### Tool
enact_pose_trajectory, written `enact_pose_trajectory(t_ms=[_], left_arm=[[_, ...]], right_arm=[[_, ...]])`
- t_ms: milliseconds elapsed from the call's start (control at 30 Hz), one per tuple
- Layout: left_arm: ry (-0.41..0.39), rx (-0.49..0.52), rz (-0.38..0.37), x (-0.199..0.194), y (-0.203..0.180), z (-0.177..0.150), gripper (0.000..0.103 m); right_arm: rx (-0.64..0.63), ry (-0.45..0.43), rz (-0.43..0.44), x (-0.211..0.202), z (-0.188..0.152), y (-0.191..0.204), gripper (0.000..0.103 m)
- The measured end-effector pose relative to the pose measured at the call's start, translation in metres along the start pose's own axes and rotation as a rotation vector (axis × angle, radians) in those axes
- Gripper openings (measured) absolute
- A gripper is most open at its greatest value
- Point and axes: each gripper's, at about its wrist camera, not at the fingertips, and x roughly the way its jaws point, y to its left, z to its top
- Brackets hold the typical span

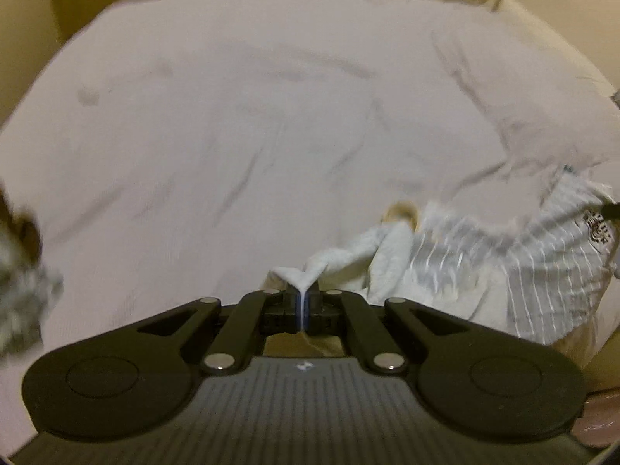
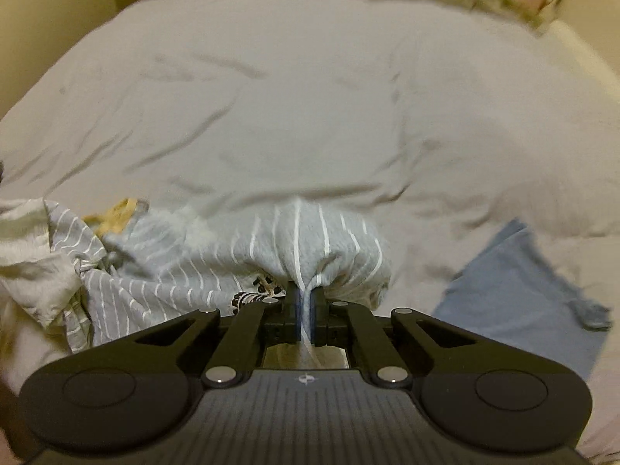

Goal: Fold clothes

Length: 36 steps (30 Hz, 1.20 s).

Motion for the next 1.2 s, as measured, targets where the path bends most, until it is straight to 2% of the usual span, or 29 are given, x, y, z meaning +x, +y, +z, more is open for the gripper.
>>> enact_pose_trajectory(t_ms=[133,267,467,600,667,733,867,933,1000,1100,1167,1200], left_arm=[[-0.136,0.080,-0.019,-0.024,-0.006,0.045,0.000],[-0.164,0.122,-0.016,-0.037,0.000,0.050,0.000],[0.006,0.113,0.032,-0.020,0.023,-0.014,0.000],[0.117,0.048,0.069,-0.015,0.048,-0.063,0.000],[0.158,0.004,0.075,-0.015,0.060,-0.082,0.000],[0.183,-0.034,0.072,-0.018,0.070,-0.097,0.000],[0.168,-0.083,0.058,-0.025,0.077,-0.104,0.002],[0.152,-0.130,0.029,-0.028,0.079,-0.103,0.019],[0.134,-0.170,0.001,-0.030,0.082,-0.099,0.028],[0.123,-0.194,0.006,-0.026,0.084,-0.089,0.032],[0.161,-0.228,0.014,-0.012,0.090,-0.085,0.033],[0.183,-0.246,0.018,-0.004,0.093,-0.083,0.037]], right_arm=[[0.081,-0.113,-0.036,-0.052,0.003,-0.012,0.002],[0.104,-0.113,0.005,-0.084,-0.023,-0.002,0.003],[0.070,0.094,0.118,-0.056,-0.091,0.050,0.003],[-0.034,0.303,0.230,-0.030,-0.123,0.089,0.005],[-0.075,0.332,0.232,-0.027,-0.127,0.101,0.013],[-0.068,0.326,0.228,-0.027,-0.120,0.104,0.026],[-0.080,0.231,0.267,-0.030,-0.088,0.105,0.035],[-0.124,0.174,0.272,-0.023,-0.070,0.106,0.040],[-0.157,0.128,0.278,-0.011,-0.048,0.105,0.041],[-0.198,0.082,0.290,0.020,-0.011,0.100,0.045],[-0.256,0.075,0.289,0.050,0.013,0.101,0.045],[-0.293,0.083,0.291,0.068,0.024,0.103,0.045]])
